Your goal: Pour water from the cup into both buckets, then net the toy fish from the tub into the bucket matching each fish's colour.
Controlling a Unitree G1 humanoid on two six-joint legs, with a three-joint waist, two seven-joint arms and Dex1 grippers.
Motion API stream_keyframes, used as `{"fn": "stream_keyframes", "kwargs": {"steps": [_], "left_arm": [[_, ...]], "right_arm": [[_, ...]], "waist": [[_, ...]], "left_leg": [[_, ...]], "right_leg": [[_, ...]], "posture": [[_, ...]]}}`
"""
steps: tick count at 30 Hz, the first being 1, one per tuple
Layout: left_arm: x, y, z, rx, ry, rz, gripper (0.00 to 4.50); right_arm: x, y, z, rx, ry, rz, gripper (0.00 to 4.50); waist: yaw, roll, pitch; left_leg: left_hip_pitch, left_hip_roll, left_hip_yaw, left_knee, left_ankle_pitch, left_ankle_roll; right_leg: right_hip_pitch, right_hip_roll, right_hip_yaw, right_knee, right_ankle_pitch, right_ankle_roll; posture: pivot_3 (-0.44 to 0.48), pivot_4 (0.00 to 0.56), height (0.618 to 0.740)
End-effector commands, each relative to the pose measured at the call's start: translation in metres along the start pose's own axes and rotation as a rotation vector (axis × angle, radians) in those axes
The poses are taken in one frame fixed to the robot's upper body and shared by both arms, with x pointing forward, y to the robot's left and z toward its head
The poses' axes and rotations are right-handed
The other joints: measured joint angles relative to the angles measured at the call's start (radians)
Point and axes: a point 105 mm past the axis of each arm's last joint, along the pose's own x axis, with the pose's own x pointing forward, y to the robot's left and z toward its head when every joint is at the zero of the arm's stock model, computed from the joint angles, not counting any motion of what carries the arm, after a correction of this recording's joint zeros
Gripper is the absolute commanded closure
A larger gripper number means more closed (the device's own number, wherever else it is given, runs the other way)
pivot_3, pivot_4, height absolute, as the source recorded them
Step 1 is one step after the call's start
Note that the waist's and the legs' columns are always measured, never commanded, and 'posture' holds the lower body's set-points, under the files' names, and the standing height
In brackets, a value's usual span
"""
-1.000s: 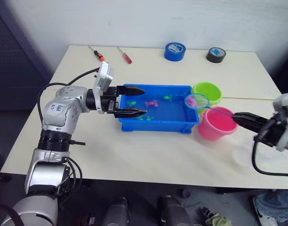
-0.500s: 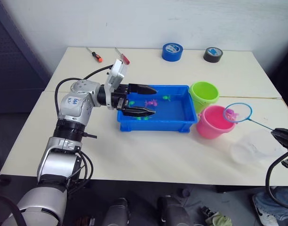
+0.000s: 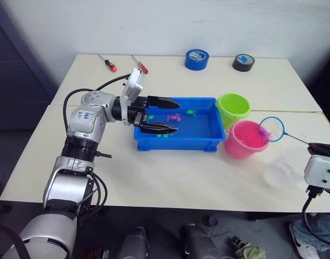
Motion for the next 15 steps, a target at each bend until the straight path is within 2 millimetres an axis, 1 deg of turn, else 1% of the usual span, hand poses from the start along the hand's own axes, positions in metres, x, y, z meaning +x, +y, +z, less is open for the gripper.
{"fn": "stream_keyframes", "kwargs": {"steps": [1, 4, 7, 8, 9, 10, 11, 12, 13, 15], "left_arm": [[-0.002, 0.0, 0.008, 0.031, -0.004, 0.006, 0.03], [-0.002, 0.0, 0.009, 0.031, -0.004, 0.009, 0.03], [-0.004, 0.001, 0.008, 0.034, 0.007, 0.015, 0.03], [-0.007, 0.002, 0.006, 0.029, 0.018, 0.032, 0.03], [-0.012, 0.005, 0.004, 0.018, 0.03, 0.062, 0.03], [-0.016, 0.007, 0.002, 0.009, 0.039, 0.083, 0.03], [-0.021, 0.01, -0.001, 0.004, 0.049, 0.113, 0.03], [-0.027, 0.011, -0.002, -0.001, 0.057, 0.144, 0.03], [-0.031, 0.013, -0.004, -0.003, 0.062, 0.164, 0.03], [-0.047, 0.015, -0.009, -0.027, 0.074, 0.243, 0.03]], "right_arm": [[0.0, -0.006, 0.004, -0.107, -0.02, -0.02, 4.5], [0.001, -0.006, 0.007, -0.203, -0.047, -0.009, 4.5], [0.0, -0.012, 0.003, -0.088, -0.048, -0.049, 4.5], [0.0, -0.021, 0.003, 0.072, -0.056, -0.107, 4.5], [0.0, -0.031, 0.004, 0.3, -0.088, -0.17, 4.5], [0.001, -0.035, 0.007, 0.461, -0.121, -0.19, 4.5], [0.004, -0.037, 0.013, 0.641, -0.176, -0.169, 4.5], [0.007, -0.038, 0.021, 0.755, -0.228, -0.134, 4.5], [0.008, -0.039, 0.027, 0.819, -0.257, -0.103, 4.5], [0.015, -0.041, 0.043, 0.955, -0.343, -0.015, 4.5]], "waist": [[0.001, 0.0, 0.0], [0.001, 0.0, 0.0], [-0.001, 0.0, 0.0], [-0.001, 0.0, 0.0], [-0.003, -0.001, 0.0], [-0.008, -0.001, 0.0], [-0.009, 0.0, 0.0], [-0.013, 0.0, 0.0], [-0.015, 0.0, 0.0], [-0.02, 0.0, 0.0]], "left_leg": [[0.0, 0.0, 0.0, 0.0, 0.001, -0.001], [0.0, 0.0, 0.001, 0.0, 0.001, -0.001], [0.001, 0.0, 0.002, 0.0, 0.0, -0.001], [0.002, 0.0, 0.003, 0.0, 0.001, -0.001], [0.002, 0.0, 0.003, 0.0, 0.001, -0.001], [0.003, 0.002, 0.003, 0.0, 0.001, -0.001], [0.004, 0.002, 0.003, 0.0, 0.003, -0.006], [0.004, 0.002, 0.003, 0.0, 0.003, -0.006], [0.006, 0.002, 0.003, -0.001, 0.003, -0.006], [0.007, 0.003, 0.002, -0.001, 0.003, -0.006]], "right_leg": [[0.0, 0.0, 0.0, 0.0, 0.0, 0.0], [0.0, 0.0, 0.001, 0.0, 0.0, 0.0], [0.0, 0.0, 0.002, 0.0, 0.0, 0.0], [0.0, 0.0, 0.002, 0.0, 0.0, 0.0], [0.0, 0.0, 0.002, 0.001, 0.0, 0.0], [0.001, 0.0, 0.002, 0.001, 0.0, 0.0], [0.001, 0.0, 0.002, 0.002, 0.0, 0.0], [0.001, -0.001, 0.002, 0.003, 0.0, 0.0], [0.002, -0.002, 0.002, 0.005, 0.0, 0.0], [0.002, -0.003, 0.002, 0.006, 0.0, 0.0]], "posture": [[0.0, 0.15, 0.74], [0.0, 0.15, 0.74], [0.0, 0.15, 0.74], [0.0, 0.15, 0.74], [0.0, 0.15, 0.74], [0.0, 0.15, 0.74], [0.0, 0.15, 0.74], [0.0, 0.15, 0.74], [0.0, 0.15, 0.74], [0.0, 0.15, 0.74]]}}
